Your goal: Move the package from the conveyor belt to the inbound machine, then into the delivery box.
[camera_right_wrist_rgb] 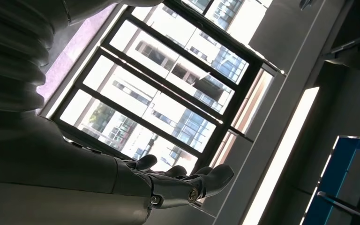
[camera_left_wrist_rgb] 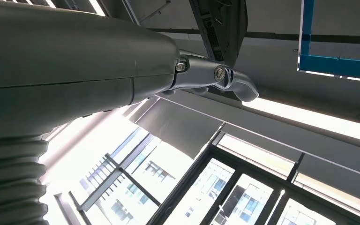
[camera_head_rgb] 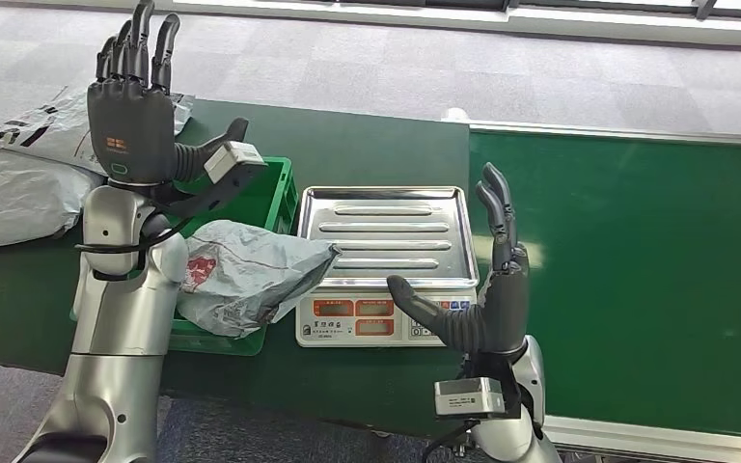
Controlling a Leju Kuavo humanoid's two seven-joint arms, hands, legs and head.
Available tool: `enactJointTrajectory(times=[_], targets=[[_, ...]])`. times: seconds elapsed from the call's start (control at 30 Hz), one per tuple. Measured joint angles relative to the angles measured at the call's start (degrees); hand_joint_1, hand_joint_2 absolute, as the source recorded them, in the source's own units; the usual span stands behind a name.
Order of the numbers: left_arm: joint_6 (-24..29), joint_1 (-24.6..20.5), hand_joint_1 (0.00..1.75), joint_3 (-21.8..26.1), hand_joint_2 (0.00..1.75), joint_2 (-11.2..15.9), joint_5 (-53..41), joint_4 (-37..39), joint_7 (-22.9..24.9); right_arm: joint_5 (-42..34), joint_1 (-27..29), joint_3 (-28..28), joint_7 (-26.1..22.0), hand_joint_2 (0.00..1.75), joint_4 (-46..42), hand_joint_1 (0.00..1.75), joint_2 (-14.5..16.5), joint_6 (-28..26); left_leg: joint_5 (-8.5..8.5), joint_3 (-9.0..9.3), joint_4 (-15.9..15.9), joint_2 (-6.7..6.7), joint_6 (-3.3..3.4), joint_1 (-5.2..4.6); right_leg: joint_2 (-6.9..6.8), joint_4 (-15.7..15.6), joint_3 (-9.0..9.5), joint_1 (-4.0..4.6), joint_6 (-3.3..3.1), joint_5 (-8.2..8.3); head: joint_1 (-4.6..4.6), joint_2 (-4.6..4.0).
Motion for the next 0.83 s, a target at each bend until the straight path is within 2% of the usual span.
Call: enactJointTrajectory(times=[0.5,0.6,0.67,0.8,0.83], targets=[[0.0,-0.2,0.00,0.0,0.00,0.0,-0.2,1.1,1.5,-0.1,0.2,0.0,0.0,1.75,-0.1,0.00,0.0,0.2,0.00,0.00,0.0,0.00,0.00,0.00,0.00,0.0,0.01,0.01,0.00,0.00,0.00,0.00],[0.0,0.0,0.00,0.1,0.00,-0.1,4.8,0.3,-1.6,-0.4,0.2,0.0,0.0,1.75,-0.1,0.00,0.0,-0.2,0.00,0.00,0.0,-0.01,-0.01,0.00,-0.01,0.0,0.01,0.01,0.00,0.00,0.00,0.00],[-0.4,0.5,0.00,0.2,0.00,-0.5,13.8,-0.9,-5.6,-1.3,0.2,-0.2,-0.1,1.75,-0.1,0.00,0.0,-1.0,0.00,0.00,0.0,-0.01,0.00,0.00,-0.01,0.0,0.01,0.01,0.00,0.00,0.00,0.00],[-7.9,4.3,0.00,-2.2,1.75,-0.8,44.4,-8.5,-10.0,-6.5,0.9,-1.6,-2.3,1.75,-1.0,0.00,0.0,-3.4,-0.01,-0.02,0.0,0.03,0.01,-0.01,0.05,0.0,-0.02,0.00,0.00,-0.01,-0.01,0.00],[-9.2,5.0,0.00,-2.8,1.75,-0.8,48.3,-9.9,-10.4,-7.3,1.0,-1.8,-2.7,1.75,-1.2,0.00,0.0,-3.6,-0.02,-0.03,0.0,0.03,0.01,-0.01,0.04,0.0,-0.02,0.00,0.00,-0.01,0.00,0.00]])
